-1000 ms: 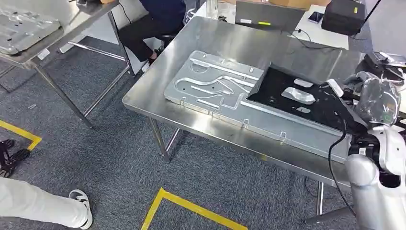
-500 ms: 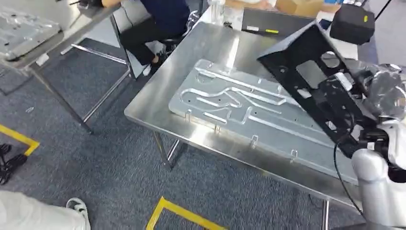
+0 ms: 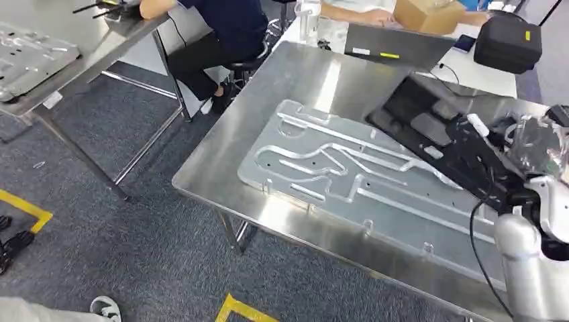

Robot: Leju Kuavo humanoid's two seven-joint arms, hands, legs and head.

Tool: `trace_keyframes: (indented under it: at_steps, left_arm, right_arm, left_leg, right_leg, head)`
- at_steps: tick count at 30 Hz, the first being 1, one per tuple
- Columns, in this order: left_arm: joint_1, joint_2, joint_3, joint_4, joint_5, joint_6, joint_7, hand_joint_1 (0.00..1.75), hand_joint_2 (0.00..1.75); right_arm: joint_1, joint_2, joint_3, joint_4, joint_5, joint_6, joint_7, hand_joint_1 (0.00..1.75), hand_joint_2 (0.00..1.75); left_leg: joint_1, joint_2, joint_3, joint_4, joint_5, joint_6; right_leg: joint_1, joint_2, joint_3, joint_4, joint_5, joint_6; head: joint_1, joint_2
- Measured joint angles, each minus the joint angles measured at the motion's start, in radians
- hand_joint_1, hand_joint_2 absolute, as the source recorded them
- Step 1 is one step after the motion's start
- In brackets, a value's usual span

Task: Take the parts from the cabinet and place them on the table.

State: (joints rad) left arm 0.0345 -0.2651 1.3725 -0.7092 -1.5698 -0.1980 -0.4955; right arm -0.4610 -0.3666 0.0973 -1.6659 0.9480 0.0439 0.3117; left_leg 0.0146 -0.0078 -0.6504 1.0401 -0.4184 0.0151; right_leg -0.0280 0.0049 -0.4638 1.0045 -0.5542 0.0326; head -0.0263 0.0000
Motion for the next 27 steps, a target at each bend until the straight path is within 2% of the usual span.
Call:
trace_keyframes:
  at_steps: [1, 2, 3, 4, 5, 6, 7, 8, 9, 10, 11, 12, 13, 14, 15, 16, 17, 18, 19, 21, 22, 23, 24, 25, 26, 27]
  left_arm:
    - [0.0, 0.0, 0.0, 0.0, 0.0, 0.0, -0.001, 0.0, 0.0]
    - [-0.003, 0.0, 0.0, 0.0, 0.0, 0.0, -0.001, 0.0, 0.0]
    - [-0.003, 0.001, 0.001, 0.0, 0.0, 0.0, -0.001, 0.0, 0.0]
    - [-0.005, 0.002, 0.002, 0.0, 0.0, 0.0, -0.001, 0.0, 0.0]
    - [-0.007, 0.003, 0.003, 0.0, 0.0, 0.0, -0.001, 0.0, 0.0]
    - [-0.008, 0.003, 0.005, 0.0, 0.0, 0.0, -0.001, 0.0, 0.0]
    - [-0.008, 0.003, 0.006, 0.0, 0.0, 0.0, -0.001, 0.0, 0.0]
    - [-0.008, 0.003, 0.007, 0.0, 0.0, 0.0, -0.002, 0.0, 0.0]
    - [-0.009, 0.003, 0.008, 0.0, 0.0, 0.001, -0.004, 0.0, 0.0]
    - [-0.01, 0.003, 0.008, 0.0, 0.0, 0.002, -0.006, 0.0, 0.0]
    - [-0.011, 0.004, 0.008, 0.0, 0.0, 0.003, -0.006, 0.0, 0.0]
    - [-0.007, 0.003, 0.009, 0.001, 0.0, 0.003, -0.006, 0.0, 0.0]
    - [-0.014, 0.004, 0.01, 0.003, 0.002, 0.001, -0.009, 0.0, 0.0]
    - [-0.017, 0.004, 0.01, 0.003, 0.008, 0.001, -0.012, 0.0, 0.0]
    - [-0.018, 0.005, 0.01, 0.003, 0.008, 0.0, -0.015, 0.0, 0.0]
    - [-0.019, 0.005, 0.01, 0.004, 0.006, 0.0, -0.019, 0.0, 1.75]
    - [-0.022, 0.008, 0.011, 0.004, 0.005, -0.001, -0.02, 0.0, 1.75]
    - [-0.024, 0.01, 0.011, 0.005, 0.003, -0.002, -0.021, 0.0, 1.75]
    - [-0.027, 0.01, 0.01, 0.007, 0.002, -0.003, -0.022, 0.0, 0.0]
    - [-0.027, 0.014, 0.01, 0.012, 0.004, -0.003, -0.022, 0.0, 0.0]
    - [-0.027, 0.018, 0.01, 0.014, 0.009, -0.003, -0.023, 0.0, 0.0]
    - [-0.027, 0.02, 0.01, 0.018, 0.009, -0.004, -0.023, 0.0, 0.0]
    - [-0.027, 0.023, 0.01, 0.02, 0.009, -0.004, -0.024, 0.0, 0.0]
    - [-0.027, 0.026, 0.01, 0.022, 0.009, -0.004, -0.024, 0.0, 0.0]
    - [-0.027, 0.028, 0.01, 0.024, 0.01, -0.004, -0.024, 0.0, 0.0]
    - [-0.026, 0.031, 0.01, 0.025, 0.01, -0.004, -0.024, 0.0, 0.0]
  right_arm:
    - [0.001, -0.002, -0.006, 0.003, 0.0, 0.0, 0.0, 1.75, 1.75]
    - [0.002, -0.004, -0.012, 0.005, 0.0, 0.0, 0.0, 1.75, 1.75]
    - [0.002, -0.005, -0.016, 0.008, 0.0, 0.001, 0.0, 1.75, 1.75]
    - [0.001, -0.006, -0.019, 0.011, 0.0, 0.003, -0.001, 1.75, 1.75]
    - [0.002, -0.008, -0.025, 0.014, 0.0, 0.006, 0.0, 1.75, 1.75]
    - [0.006, -0.009, -0.029, 0.018, 0.0, 0.01, 0.0, 1.75, 1.75]
    - [0.011, -0.009, -0.034, 0.022, -0.003, 0.01, 0.0, 1.75, 1.75]
    - [0.015, -0.009, -0.037, 0.025, -0.003, 0.012, 0.0, 1.75, 1.75]
    - [0.019, -0.009, -0.041, 0.029, -0.004, 0.014, 0.0, 1.75, 1.75]
    - [0.02, -0.009, -0.046, 0.032, -0.005, 0.015, 0.0, 1.75, 1.75]
    - [0.021, -0.01, -0.05, 0.036, -0.005, 0.015, 0.0, 1.75, 1.75]
    - [0.022, -0.01, -0.051, 0.039, -0.005, 0.015, 0.0, 1.75, 1.75]
    - [0.024, -0.012, -0.054, 0.043, -0.005, 0.015, -0.001, 1.75, 1.75]
    - [0.026, -0.012, -0.055, 0.045, -0.006, 0.018, -0.002, 1.75, 1.75]
    - [0.028, -0.013, -0.057, 0.045, -0.007, 0.021, -0.002, 0.0, 0.0]
    - [0.026, -0.014, -0.059, 0.045, -0.009, 0.022, -0.003, 0.0, 0.0]
    - [0.026, -0.014, -0.06, 0.045, -0.01, 0.024, -0.005, 0.0, 0.0]
    - [0.026, -0.014, -0.063, 0.046, -0.012, 0.027, -0.006, 0.0, 0.0]
    - [0.026, -0.014, -0.064, 0.047, -0.016, 0.028, -0.006, 0.0, 0.0]
    - [0.027, -0.014, -0.064, 0.05, -0.021, 0.03, -0.009, 0.0, 0.0]
    - [0.029, -0.014, -0.064, 0.053, -0.022, 0.031, -0.009, 0.0, 0.0]
    - [0.031, -0.014, -0.064, 0.056, -0.023, 0.032, -0.009, 0.0, 0.0]
    - [0.034, -0.014, -0.064, 0.058, -0.023, 0.032, -0.009, 0.0, 0.0]
    - [0.035, -0.014, -0.064, 0.06, -0.023, 0.032, -0.009, 0.0, 0.0]
    - [0.035, -0.014, -0.064, 0.061, -0.024, 0.032, -0.009, 0.0, 0.0]
    - [0.036, -0.014, -0.065, 0.062, -0.026, 0.032, -0.01, 0.0, 0.0]
  left_leg:
    - [-0.001, 0.0, 0.007, -0.003, -0.005, 0.007]
    - [0.004, -0.002, 0.025, -0.013, -0.006, 0.013]
    - [0.003, -0.002, 0.04, -0.019, -0.011, 0.021]
    - [0.001, -0.002, 0.05, -0.025, -0.017, 0.028]
    - [0.001, -0.002, 0.06, -0.028, -0.025, 0.03]
    - [-0.001, -0.002, 0.071, -0.03, -0.033, 0.032]
    - [-0.004, -0.004, 0.084, -0.03, -0.044, 0.033]
    - [-0.005, -0.005, 0.099, -0.03, -0.054, 0.034]
    - [-0.007, -0.007, 0.116, -0.03, -0.066, 0.034]
    - [-0.01, -0.009, 0.137, -0.03, -0.08, 0.032]
    - [-0.012, -0.009, 0.155, -0.03, -0.094, 0.031]
    - [-0.012, -0.009, 0.156, -0.035, -0.107, 0.029]
    - [-0.018, -0.013, 0.171, -0.019, -0.118, 0.021]
    - [-0.018, -0.015, 0.171, -0.022, -0.13, 0.015]
    - [-0.017, -0.015, 0.183, -0.021, -0.129, 0.01]
    - [-0.016, -0.013, 0.184, -0.019, -0.123, 0.004]
    - [-0.021, -0.013, 0.19, -0.018, -0.129, -0.001]
    - [-0.017, -0.009, 0.184, 0.006, -0.141, -0.006]
    - [-0.015, -0.005, 0.158, 0.054, -0.162, -0.009]
    - [-0.01, -0.004, 0.069, 0.199, -0.229, -0.017]
    - [-0.009, -0.003, 0.026, 0.255, -0.25, -0.021]
    - [-0.009, -0.002, 0.004, 0.272, -0.243, -0.023]
    - [-0.009, 0.0, 0.001, 0.243, -0.205, -0.023]
    - [-0.009, 0.001, 0.018, 0.176, -0.148, -0.021]
    - [-0.009, 0.001, 0.046, 0.085, -0.081, -0.018]
    - [-0.011, 0.002, 0.063, 0.009, -0.033, -0.01]
  right_leg:
    - [-0.001, 0.0, 0.004, -0.001, 0.005, 0.005]
    - [-0.005, -0.001, -0.002, 0.015, 0.005, 0.008]
    - [-0.004, -0.002, -0.023, 0.067, 0.01, 0.008]
    - [-0.004, -0.003, -0.067, 0.137, 0.001, 0.008]
    - [-0.001, -0.002, -0.126, 0.22, -0.026, 0.01]
    - [0.0, -0.002, -0.175, 0.275, -0.058, 0.012]
    - [0.0, -0.002, -0.213, 0.306, -0.088, 0.013]
    - [0.0, -0.002, -0.233, 0.302, -0.094, 0.009]
    - [0.001, -0.002, -0.238, 0.269, -0.075, 0.005]
    - [0.004, -0.002, -0.231, 0.204, -0.025, 0.0]
    - [0.009, -0.002, -0.222, 0.133, 0.049, -0.011]
    - [0.016, -0.003, -0.219, 0.062, 0.156, -0.026]
    - [0.026, -0.001, -0.233, 0.033, 0.176, -0.03]
    - [0.027, -0.002, -0.228, 0.043, 0.171, -0.03]
    - [0.029, -0.001, -0.225, 0.041, 0.166, -0.037]
    - [0.03, 0.0, -0.219, 0.037, 0.161, -0.044]
    - [0.02, -0.002, -0.205, 0.027, 0.157, -0.049]
    - [0.019, -0.003, -0.191, 0.019, 0.156, -0.053]
    - [0.018, -0.003, -0.184, 0.018, 0.152, -0.06]
    - [0.019, -0.003, -0.177, 0.019, 0.14, -0.066]
    - [0.02, -0.003, -0.173, 0.02, 0.135, -0.066]
    - [0.02, -0.003, -0.168, 0.021, 0.13, -0.066]
    - [0.02, -0.003, -0.16, 0.022, 0.123, -0.064]
    - [0.02, -0.003, -0.152, 0.024, 0.116, -0.062]
    - [0.02, -0.003, -0.143, 0.025, 0.11, -0.06]
    - [0.02, -0.003, -0.14, 0.025, 0.105, -0.057]
  head:
    - [0.0, 0.0]
    - [0.0, 0.0]
    - [0.002, 0.0]
    - [0.002, 0.0]
    - [0.002, 0.0]
    - [0.001, 0.0]
    - [0.002, 0.0]
    - [0.002, 0.0]
    - [0.002, 0.0]
    - [0.002, 0.0]
    - [0.002, 0.0]
    - [0.002, 0.0]
    - [0.0, 0.0]
    - [0.002, 0.0]
    - [0.002, 0.0]
    - [0.002, 0.0]
    - [0.001, 0.0]
    - [0.001, 0.0]
    - [-0.001, 0.0]
    - [-0.001, 0.0]
    - [0.0, 0.0]
    - [-0.001, 0.0]
    - [-0.001, 0.0]
    - [0.0, 0.0]
    - [0.0, 0.0]
    - [0.0, 0.0]
